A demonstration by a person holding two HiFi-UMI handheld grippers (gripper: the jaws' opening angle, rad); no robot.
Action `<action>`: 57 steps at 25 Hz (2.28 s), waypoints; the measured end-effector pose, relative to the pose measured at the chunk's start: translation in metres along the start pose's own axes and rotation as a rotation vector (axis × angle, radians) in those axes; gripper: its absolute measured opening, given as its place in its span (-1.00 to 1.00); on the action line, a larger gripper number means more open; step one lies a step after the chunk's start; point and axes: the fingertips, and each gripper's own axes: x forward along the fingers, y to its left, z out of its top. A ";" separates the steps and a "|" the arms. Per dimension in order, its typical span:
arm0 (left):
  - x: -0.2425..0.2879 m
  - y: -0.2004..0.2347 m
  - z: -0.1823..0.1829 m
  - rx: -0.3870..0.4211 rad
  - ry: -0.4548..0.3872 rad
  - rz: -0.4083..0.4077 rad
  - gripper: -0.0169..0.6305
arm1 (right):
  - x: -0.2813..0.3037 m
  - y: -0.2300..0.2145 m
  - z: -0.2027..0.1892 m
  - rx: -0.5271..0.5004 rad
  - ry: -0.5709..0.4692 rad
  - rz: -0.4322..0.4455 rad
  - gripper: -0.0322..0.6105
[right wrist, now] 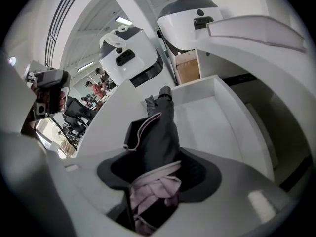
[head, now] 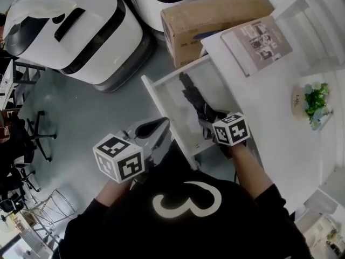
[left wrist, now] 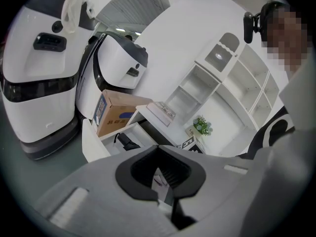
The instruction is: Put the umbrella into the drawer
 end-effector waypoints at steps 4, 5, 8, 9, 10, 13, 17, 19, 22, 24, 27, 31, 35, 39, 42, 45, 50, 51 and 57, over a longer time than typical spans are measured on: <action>0.005 0.006 -0.001 -0.011 0.011 0.002 -0.92 | 0.018 -0.014 -0.005 0.013 0.043 -0.021 -0.16; 0.007 0.007 -0.002 -0.013 0.013 0.001 -0.92 | 0.022 -0.017 -0.007 0.018 0.053 -0.027 -0.16; 0.010 0.010 -0.006 -0.023 0.023 0.000 -0.92 | 0.033 -0.025 -0.012 0.024 0.082 -0.052 -0.16; 0.012 0.011 -0.008 -0.029 0.026 -0.001 -0.92 | 0.036 -0.027 -0.015 0.022 0.096 -0.058 -0.16; 0.014 0.012 -0.010 -0.035 0.028 -0.002 -0.92 | 0.038 -0.029 -0.018 0.019 0.113 -0.063 -0.16; 0.017 0.017 -0.013 -0.050 0.030 -0.005 -0.92 | 0.046 -0.034 -0.028 0.010 0.148 -0.073 -0.16; 0.018 0.022 -0.016 -0.064 0.034 -0.004 -0.92 | 0.056 -0.037 -0.037 -0.011 0.214 -0.080 -0.15; 0.019 0.022 -0.018 -0.068 0.036 -0.006 -0.92 | 0.062 -0.040 -0.045 -0.028 0.279 -0.082 -0.14; 0.020 0.023 -0.020 -0.071 0.034 -0.008 -0.92 | 0.069 -0.041 -0.051 -0.050 0.354 -0.077 -0.14; 0.020 0.025 -0.022 -0.076 0.034 -0.008 -0.92 | 0.072 -0.042 -0.052 -0.051 0.384 -0.076 -0.13; 0.021 0.024 -0.026 -0.080 0.039 -0.013 -0.92 | 0.074 -0.044 -0.055 -0.038 0.399 -0.070 -0.08; 0.025 0.015 -0.027 -0.078 0.036 -0.030 -0.92 | 0.069 -0.041 -0.050 -0.018 0.356 -0.061 0.06; 0.025 0.002 -0.029 -0.071 0.032 -0.048 -0.92 | 0.052 -0.035 -0.040 -0.010 0.289 -0.061 0.07; 0.021 -0.015 -0.035 -0.054 0.030 -0.055 -0.92 | 0.025 -0.014 -0.019 -0.015 0.154 -0.025 0.07; 0.017 -0.034 -0.038 -0.038 0.015 -0.062 -0.92 | -0.005 0.009 -0.003 0.004 0.022 0.040 0.07; 0.011 -0.057 -0.039 -0.009 -0.013 -0.073 -0.92 | -0.050 0.035 0.017 -0.002 -0.133 0.082 0.02; -0.012 -0.100 -0.038 0.053 -0.070 -0.087 -0.92 | -0.138 0.079 0.027 -0.013 -0.372 0.158 -0.35; -0.018 -0.111 -0.037 0.067 -0.082 -0.091 -0.92 | -0.157 0.088 0.027 -0.019 -0.416 0.169 -0.40; -0.052 -0.181 -0.031 0.161 -0.162 -0.146 -0.92 | -0.274 0.139 0.016 -0.113 -0.649 0.244 -0.84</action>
